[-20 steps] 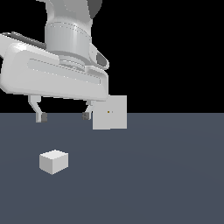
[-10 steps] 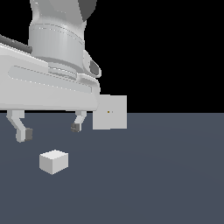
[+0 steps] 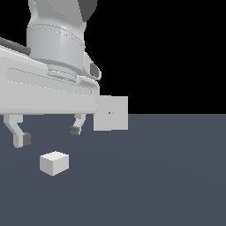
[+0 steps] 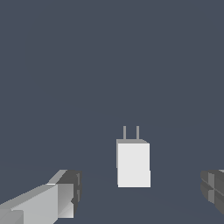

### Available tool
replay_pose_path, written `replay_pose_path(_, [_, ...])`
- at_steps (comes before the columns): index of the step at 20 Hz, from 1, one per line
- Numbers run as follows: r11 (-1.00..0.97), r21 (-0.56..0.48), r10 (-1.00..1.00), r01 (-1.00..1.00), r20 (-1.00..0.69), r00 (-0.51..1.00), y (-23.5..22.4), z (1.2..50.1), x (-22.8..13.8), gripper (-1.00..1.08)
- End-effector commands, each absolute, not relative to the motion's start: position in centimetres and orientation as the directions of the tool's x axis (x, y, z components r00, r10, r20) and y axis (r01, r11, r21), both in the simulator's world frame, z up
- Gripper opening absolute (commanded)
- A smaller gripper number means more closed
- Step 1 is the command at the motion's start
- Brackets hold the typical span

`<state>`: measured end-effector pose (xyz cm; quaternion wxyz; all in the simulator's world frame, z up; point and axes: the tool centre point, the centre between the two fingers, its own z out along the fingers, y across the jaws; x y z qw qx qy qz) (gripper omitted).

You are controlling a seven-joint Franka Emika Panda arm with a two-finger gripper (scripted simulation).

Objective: Plug the charger into the wall socket.

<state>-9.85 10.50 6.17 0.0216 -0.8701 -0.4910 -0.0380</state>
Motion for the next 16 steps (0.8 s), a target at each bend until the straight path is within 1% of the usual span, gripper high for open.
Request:
replay_pose_path(1, [-0.517,0.000,0.853,0.856,0.087,0.515,10.5,6.2,-9.8,1.00])
replay_pose_path(6, [-0.517,0.000,0.853,0.856,0.087,0.515,10.5,5.5,-9.9,1.00])
replay_pose_path(16, [-0.518,0.000,0.852,0.855,0.086,0.516,10.5,1.6,-9.9,1.00])
